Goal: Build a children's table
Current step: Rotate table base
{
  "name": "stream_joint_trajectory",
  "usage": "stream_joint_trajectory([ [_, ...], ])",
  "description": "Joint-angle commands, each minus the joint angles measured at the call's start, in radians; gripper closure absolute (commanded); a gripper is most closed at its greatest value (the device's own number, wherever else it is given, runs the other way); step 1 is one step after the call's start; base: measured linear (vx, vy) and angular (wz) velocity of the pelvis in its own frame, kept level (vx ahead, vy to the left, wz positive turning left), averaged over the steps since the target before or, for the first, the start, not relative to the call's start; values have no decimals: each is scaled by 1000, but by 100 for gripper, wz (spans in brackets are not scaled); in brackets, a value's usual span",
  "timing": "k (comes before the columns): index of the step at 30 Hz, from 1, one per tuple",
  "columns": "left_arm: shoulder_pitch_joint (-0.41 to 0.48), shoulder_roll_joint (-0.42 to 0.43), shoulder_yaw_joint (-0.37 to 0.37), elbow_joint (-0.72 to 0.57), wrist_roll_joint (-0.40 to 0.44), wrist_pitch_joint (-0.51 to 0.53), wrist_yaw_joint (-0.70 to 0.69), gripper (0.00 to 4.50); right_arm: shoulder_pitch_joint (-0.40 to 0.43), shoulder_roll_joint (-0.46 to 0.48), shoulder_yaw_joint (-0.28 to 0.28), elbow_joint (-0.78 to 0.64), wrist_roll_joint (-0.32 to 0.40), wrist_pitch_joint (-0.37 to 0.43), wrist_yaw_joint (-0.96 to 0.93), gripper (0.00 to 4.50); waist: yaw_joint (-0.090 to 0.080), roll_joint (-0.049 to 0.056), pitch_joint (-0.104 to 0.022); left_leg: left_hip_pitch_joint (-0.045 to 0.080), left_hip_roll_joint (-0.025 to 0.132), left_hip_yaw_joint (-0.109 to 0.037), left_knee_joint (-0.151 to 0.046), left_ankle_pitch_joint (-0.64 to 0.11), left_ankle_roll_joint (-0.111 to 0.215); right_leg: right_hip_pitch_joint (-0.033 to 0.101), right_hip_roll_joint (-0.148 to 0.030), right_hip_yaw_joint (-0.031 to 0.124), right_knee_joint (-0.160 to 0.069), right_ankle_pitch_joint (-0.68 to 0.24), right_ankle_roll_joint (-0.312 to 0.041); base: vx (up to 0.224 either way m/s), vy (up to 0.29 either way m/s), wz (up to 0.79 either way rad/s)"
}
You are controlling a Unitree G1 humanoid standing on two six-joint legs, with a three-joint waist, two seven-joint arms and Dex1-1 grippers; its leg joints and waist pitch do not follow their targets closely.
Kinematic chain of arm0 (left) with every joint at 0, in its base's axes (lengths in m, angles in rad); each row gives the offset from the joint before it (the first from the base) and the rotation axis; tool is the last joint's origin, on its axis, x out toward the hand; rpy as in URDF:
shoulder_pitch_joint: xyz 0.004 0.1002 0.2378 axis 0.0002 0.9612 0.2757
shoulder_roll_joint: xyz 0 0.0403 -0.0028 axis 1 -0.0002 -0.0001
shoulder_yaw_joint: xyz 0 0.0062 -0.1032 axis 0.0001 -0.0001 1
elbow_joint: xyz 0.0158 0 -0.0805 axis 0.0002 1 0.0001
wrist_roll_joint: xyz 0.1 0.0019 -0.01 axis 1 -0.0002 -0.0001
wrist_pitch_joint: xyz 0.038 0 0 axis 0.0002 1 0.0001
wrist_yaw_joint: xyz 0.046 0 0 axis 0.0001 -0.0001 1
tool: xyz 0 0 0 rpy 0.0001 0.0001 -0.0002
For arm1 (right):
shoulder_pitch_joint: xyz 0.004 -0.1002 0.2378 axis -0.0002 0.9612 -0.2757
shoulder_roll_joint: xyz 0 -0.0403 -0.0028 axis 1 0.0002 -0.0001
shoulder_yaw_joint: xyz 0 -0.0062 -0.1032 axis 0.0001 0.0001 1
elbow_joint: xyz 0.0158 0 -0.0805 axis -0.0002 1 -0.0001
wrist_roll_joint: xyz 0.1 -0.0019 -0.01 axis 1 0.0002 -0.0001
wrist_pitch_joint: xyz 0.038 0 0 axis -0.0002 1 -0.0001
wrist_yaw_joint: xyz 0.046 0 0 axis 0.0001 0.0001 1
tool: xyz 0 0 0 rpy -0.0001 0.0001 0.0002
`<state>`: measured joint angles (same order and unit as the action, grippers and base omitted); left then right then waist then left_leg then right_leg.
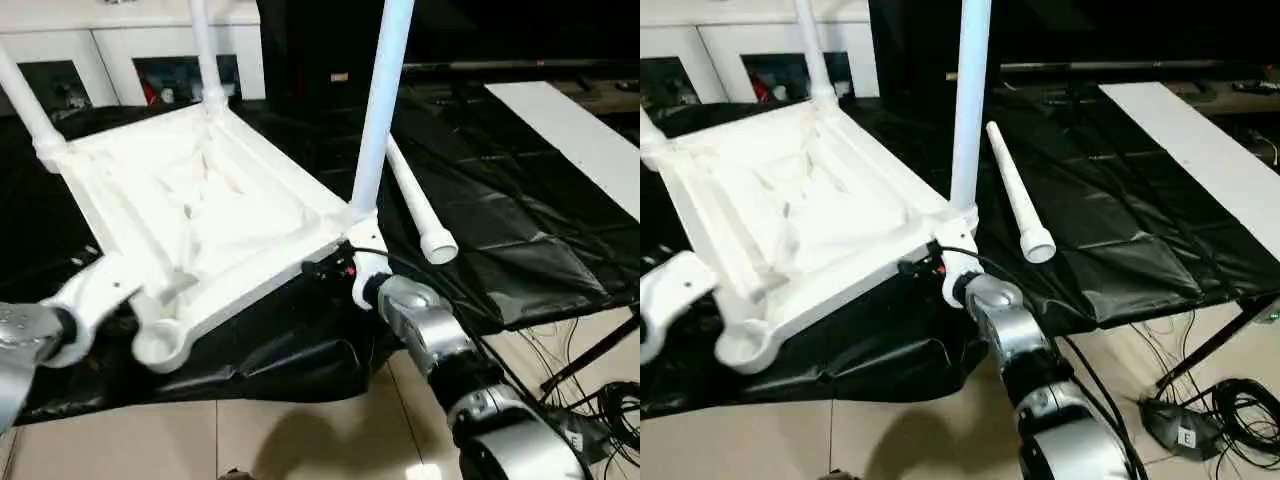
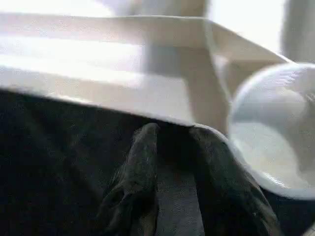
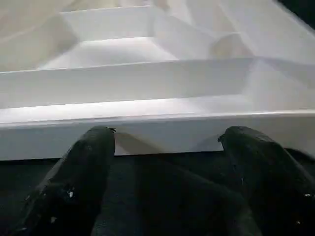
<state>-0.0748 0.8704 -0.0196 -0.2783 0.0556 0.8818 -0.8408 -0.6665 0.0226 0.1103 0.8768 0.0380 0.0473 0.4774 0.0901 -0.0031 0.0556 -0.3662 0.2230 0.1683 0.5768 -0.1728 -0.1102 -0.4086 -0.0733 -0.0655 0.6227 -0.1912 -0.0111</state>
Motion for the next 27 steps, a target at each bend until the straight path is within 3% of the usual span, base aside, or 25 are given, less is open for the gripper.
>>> stream_joint_trajectory([
  [1,-3,-7,-22,-6,-17,-26,-32,326,-19,-7,1,24,9,-18,42,65,-3,27,-63,10,0,3,-67,-245,-12,47,-49,43,-62,-119,-228,0,0,0],
  [10,-16,-36,-69,-75,-104,-69,-87,326,-84,11,26,137,-5,-92,176,65,-4,13,-65,7,2,5,-64,-220,2,48,-50,43,-58,-133,-233,0,0,0],
  [17,-77,-107,-142,-33,-99,-116,-70,326,-72,28,56,155,-20,-132,265,65,-6,19,-65,8,1,4,-62,-237,-3,49,-50,43,-58,-141,-231,0,0,0],
  [18,-106,-142,-162,-4,-94,-138,-55,326,-64,29,63,154,-22,-142,286,65,-8,24,-64,7,1,3,-62,-247,-4,49,-50,44,-59,-153,-230,0,0,0],
  [21,-162,-205,-189,70,-66,-195,-8,326,-57,25,65,155,-27,-155,288,65,-4,26,-64,13,0,5,-60,-269,-7,45,-48,44,-67,-176,-225,0,0,0],
  [22,-189,-238,-195,107,-55,-217,19,326,-55,22,62,151,-25,-162,287,65,-1,32,-65,15,1,3,-59,-275,-10,44,-51,44,-64,-175,-226,0,0,0],
  [27,-291,-326,-217,261,-2,-288,117,326,-52,-5,28,93,-10,-171,264,65,-1,30,-66,10,0,0,-61,-291,-14,49,-50,41,-71,-218,-203,0,0,0],
])
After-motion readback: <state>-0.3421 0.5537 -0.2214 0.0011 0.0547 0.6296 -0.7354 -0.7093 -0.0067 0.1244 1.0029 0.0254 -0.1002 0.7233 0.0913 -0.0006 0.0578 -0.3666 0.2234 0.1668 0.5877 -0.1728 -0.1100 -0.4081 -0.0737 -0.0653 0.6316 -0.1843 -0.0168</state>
